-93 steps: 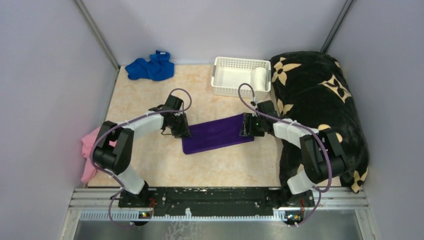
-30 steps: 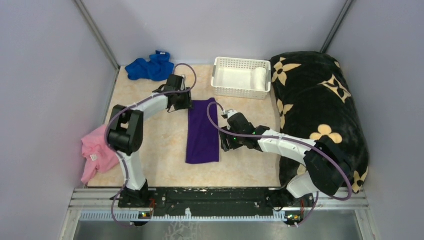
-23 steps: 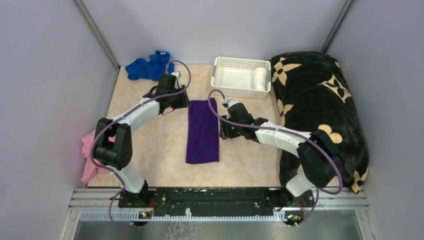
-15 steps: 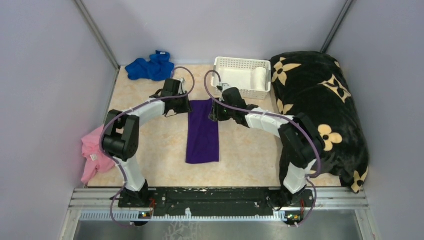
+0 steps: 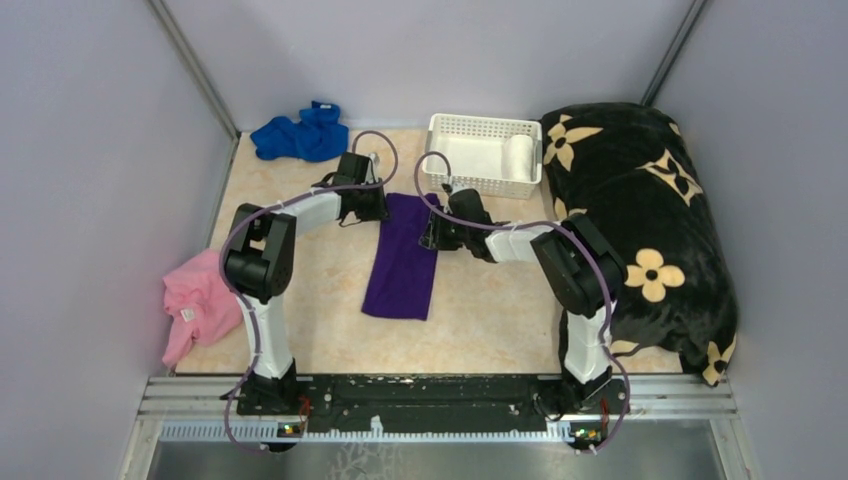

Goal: Roll the towels
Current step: Roll the towel at the center of the board.

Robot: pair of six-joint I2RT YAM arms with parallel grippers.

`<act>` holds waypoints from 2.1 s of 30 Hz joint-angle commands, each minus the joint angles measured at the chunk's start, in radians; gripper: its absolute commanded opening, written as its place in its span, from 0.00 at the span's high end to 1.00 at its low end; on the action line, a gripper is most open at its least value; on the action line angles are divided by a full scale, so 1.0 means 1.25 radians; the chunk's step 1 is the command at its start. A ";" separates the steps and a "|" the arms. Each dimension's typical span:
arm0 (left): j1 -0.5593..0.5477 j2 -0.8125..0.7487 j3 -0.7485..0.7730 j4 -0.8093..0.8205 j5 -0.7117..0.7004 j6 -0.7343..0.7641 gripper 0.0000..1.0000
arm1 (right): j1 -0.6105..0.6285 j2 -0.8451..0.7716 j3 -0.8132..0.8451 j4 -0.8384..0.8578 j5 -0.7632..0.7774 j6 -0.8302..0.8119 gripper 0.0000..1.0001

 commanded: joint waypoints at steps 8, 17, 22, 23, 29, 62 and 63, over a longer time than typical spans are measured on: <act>0.012 0.003 0.011 -0.072 -0.111 0.012 0.62 | -0.007 -0.107 -0.057 -0.018 0.018 -0.027 0.64; -0.007 -0.179 -0.058 -0.041 0.029 -0.043 0.51 | 0.046 -0.250 -0.012 -0.197 -0.067 -0.269 0.53; -0.007 -0.324 -0.187 -0.076 0.040 -0.106 0.50 | 0.146 -0.303 -0.027 -0.291 -0.065 -0.442 0.48; -0.008 -0.358 -0.233 -0.086 0.039 -0.125 0.50 | 0.170 -0.312 -0.035 -0.299 -0.058 -0.478 0.46; -0.015 -0.559 -0.460 -0.100 0.069 -0.227 0.49 | 0.301 -0.339 -0.063 -0.329 0.030 -0.589 0.44; -0.050 -0.800 -0.729 -0.098 0.070 -0.495 0.49 | 0.412 -0.133 -0.065 -0.366 0.161 -0.589 1.00; -0.051 -0.804 -0.730 -0.098 0.072 -0.505 0.48 | 0.412 -0.141 -0.066 -0.357 0.146 -0.573 1.00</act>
